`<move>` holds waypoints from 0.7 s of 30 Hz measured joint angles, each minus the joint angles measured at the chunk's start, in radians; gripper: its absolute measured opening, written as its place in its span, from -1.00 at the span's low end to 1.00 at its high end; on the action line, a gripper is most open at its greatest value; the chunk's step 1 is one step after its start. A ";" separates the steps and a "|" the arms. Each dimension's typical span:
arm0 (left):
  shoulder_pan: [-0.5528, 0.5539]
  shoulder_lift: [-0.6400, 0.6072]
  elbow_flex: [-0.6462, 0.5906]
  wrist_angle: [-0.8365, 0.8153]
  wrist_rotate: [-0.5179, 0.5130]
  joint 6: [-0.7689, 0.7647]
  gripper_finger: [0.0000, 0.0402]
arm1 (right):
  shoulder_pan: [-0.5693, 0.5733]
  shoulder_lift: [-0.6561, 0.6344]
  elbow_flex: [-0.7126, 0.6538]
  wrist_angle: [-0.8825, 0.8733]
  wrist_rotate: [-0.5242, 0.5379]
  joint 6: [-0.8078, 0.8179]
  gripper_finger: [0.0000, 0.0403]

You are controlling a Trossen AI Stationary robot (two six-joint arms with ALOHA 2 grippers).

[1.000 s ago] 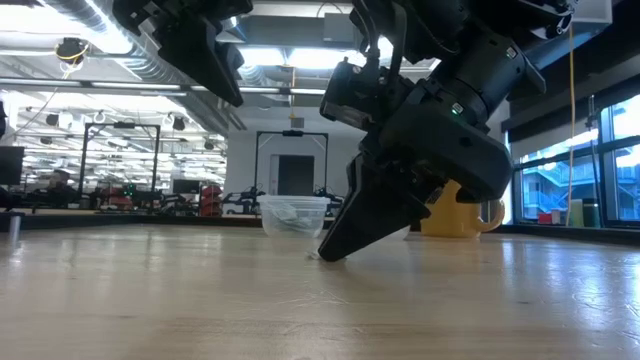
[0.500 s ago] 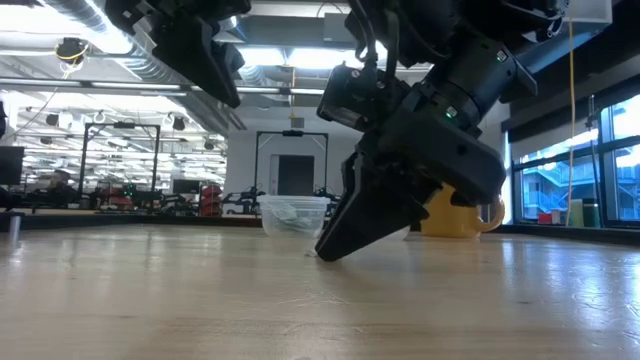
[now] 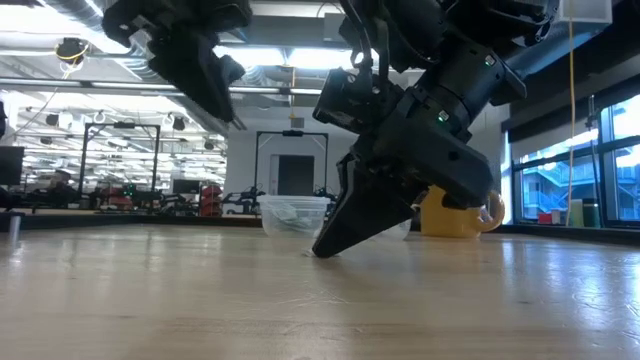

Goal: Pick and place Stevia / Truvia into bins
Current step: Put the stevia packet into the right transparent container

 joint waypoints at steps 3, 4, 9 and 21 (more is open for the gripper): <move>0.000 0.014 0.000 -0.010 0.000 0.000 -0.46 | -0.003 0.000 0.000 0.002 0.003 -0.002 -0.94; 0.000 0.019 0.000 -0.002 0.002 0.000 -0.47 | -0.004 0.000 0.000 0.002 0.003 0.000 -0.97; -0.001 0.036 0.000 0.010 0.032 0.001 -0.48 | -0.005 -0.005 0.000 0.007 0.009 -0.001 -0.98; -0.003 0.031 0.000 0.007 0.079 0.036 -0.49 | -0.010 -0.248 -0.015 -0.180 0.055 -0.029 -1.00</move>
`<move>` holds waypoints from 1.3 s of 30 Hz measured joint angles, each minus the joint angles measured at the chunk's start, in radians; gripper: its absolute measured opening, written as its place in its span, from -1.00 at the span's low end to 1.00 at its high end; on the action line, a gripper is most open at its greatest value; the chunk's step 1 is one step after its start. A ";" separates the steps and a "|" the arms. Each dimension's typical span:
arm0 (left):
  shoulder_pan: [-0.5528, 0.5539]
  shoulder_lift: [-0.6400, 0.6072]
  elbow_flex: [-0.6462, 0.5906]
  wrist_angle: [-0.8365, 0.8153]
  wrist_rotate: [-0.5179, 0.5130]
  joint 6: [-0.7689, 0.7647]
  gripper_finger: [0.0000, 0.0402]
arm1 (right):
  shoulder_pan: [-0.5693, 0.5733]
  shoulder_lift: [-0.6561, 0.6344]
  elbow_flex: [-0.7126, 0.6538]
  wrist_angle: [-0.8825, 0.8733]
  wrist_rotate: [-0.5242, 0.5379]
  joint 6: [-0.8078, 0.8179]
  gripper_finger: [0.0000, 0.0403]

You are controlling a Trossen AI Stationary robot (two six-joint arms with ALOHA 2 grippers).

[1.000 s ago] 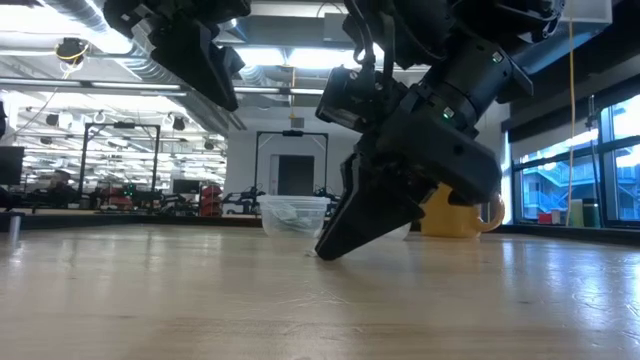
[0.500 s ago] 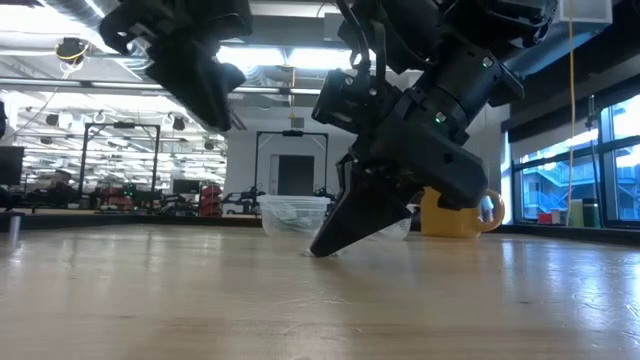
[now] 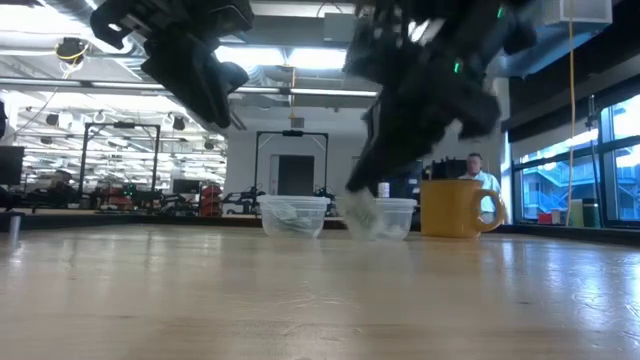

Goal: Pick and place Stevia / Truvia into bins
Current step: Put the stevia packet into the right transparent container

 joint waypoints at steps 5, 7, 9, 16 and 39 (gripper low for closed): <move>0.000 0.000 0.000 0.000 0.000 0.010 -0.51 | -0.002 -0.117 0.000 -0.082 0.088 -0.018 -1.00; 0.000 0.000 0.000 0.000 -0.001 0.015 -0.51 | -0.009 -0.166 0.003 -0.127 0.153 -0.029 -1.00; 0.000 0.000 0.000 -0.002 -0.001 0.016 -0.51 | -0.027 -0.203 0.003 -0.171 0.202 -0.048 -1.00; 0.001 0.000 0.000 0.000 -0.002 0.016 -0.51 | -0.173 -0.252 0.004 -0.198 0.206 -0.105 -1.00; 0.146 -0.111 0.000 0.037 0.178 0.016 -0.65 | -0.324 -0.110 -0.014 -0.213 0.128 -0.126 -0.89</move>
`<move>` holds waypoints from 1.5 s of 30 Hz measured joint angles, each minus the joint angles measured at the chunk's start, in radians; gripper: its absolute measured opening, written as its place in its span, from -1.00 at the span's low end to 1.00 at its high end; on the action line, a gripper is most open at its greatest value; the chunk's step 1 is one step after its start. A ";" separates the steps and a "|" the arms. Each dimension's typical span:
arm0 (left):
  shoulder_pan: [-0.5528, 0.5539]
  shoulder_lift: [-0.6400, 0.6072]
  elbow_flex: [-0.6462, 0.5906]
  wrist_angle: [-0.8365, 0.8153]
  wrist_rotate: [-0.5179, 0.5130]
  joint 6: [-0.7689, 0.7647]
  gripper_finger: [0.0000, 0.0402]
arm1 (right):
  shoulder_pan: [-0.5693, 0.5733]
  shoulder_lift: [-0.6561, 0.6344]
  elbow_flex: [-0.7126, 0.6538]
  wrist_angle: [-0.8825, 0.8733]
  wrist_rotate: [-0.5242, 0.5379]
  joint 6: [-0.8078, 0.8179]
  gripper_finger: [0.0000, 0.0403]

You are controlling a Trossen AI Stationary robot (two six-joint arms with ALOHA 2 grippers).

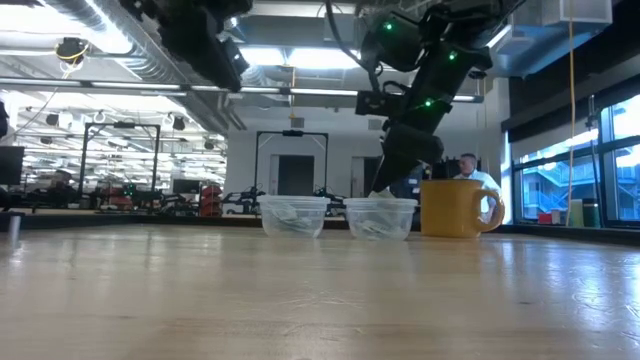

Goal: Pick and place Stevia / Truvia into bins
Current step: Put the stevia packet into the right transparent container, then return to Home Position

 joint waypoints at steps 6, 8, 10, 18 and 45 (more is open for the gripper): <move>0.027 -0.119 -0.078 0.062 0.002 -0.003 -0.67 | 0.001 -0.002 0.000 0.000 -0.001 0.000 -0.66; 0.037 -0.177 -0.133 0.105 -0.002 -0.018 -0.67 | 0.001 -0.004 0.000 -0.002 -0.001 0.000 -0.51; 0.050 -0.240 -0.194 0.160 -0.001 -0.031 -0.67 | 0.001 -0.018 0.000 -0.010 -0.001 0.007 -0.36; 0.114 -0.495 -0.420 0.370 -0.004 -0.062 -0.68 | 0.046 -0.187 0.000 -0.071 -0.002 0.072 -0.01; 0.163 -0.863 -0.671 0.585 -0.295 -0.117 -0.69 | 0.150 -1.164 -0.606 0.130 0.153 0.287 0.01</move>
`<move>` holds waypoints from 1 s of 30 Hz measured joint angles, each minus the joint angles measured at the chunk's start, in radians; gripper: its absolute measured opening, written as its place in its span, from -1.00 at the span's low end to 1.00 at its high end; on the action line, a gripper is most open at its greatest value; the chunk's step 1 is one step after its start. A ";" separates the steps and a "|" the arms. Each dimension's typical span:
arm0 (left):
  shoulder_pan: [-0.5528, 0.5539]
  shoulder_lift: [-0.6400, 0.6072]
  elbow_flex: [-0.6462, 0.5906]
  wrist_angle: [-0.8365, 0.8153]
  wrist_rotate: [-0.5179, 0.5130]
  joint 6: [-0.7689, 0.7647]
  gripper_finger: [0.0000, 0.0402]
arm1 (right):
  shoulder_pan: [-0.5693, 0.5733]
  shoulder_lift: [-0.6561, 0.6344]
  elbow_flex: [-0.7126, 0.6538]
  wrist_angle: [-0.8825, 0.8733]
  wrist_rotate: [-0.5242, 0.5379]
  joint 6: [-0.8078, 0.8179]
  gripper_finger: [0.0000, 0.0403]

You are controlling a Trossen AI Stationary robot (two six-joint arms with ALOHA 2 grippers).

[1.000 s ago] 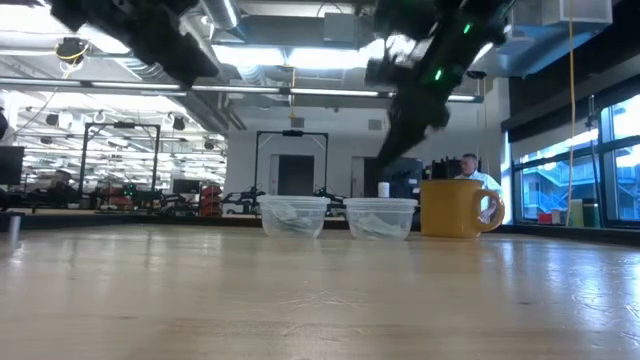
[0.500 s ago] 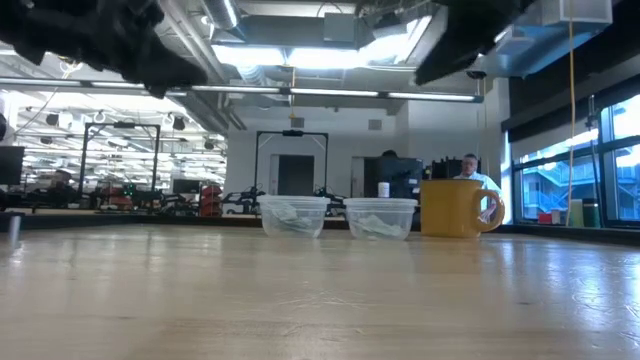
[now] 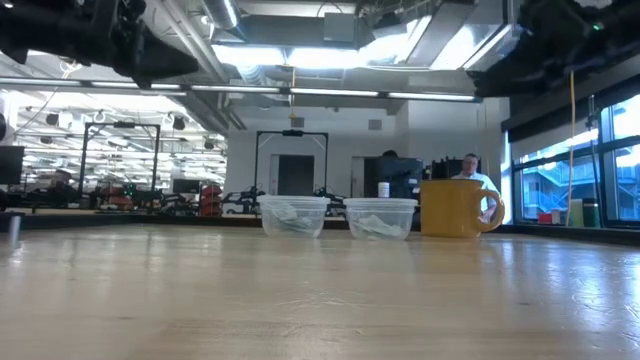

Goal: Pick and place Stevia / Truvia into bins
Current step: Return to Home Position

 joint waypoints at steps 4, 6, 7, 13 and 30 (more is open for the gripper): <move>0.000 -0.038 0.000 -0.019 0.001 -0.002 -0.69 | 0.000 -0.145 -0.084 0.000 0.017 0.000 0.01; 0.000 -0.049 0.000 -0.017 0.001 -0.011 -0.69 | 0.000 -0.209 -0.116 0.009 0.018 -0.001 0.01; 0.000 -0.054 0.000 -0.017 0.001 -0.011 -0.69 | 0.000 -0.239 -0.132 0.009 0.018 -0.003 0.01; 0.000 -0.067 -0.085 0.125 -0.007 0.000 -0.69 | 0.000 -0.400 -0.204 0.009 0.019 -0.021 0.02; 0.001 -0.197 -0.276 0.213 -0.083 0.001 -0.69 | 0.000 -0.539 -0.326 0.075 0.063 -0.020 0.02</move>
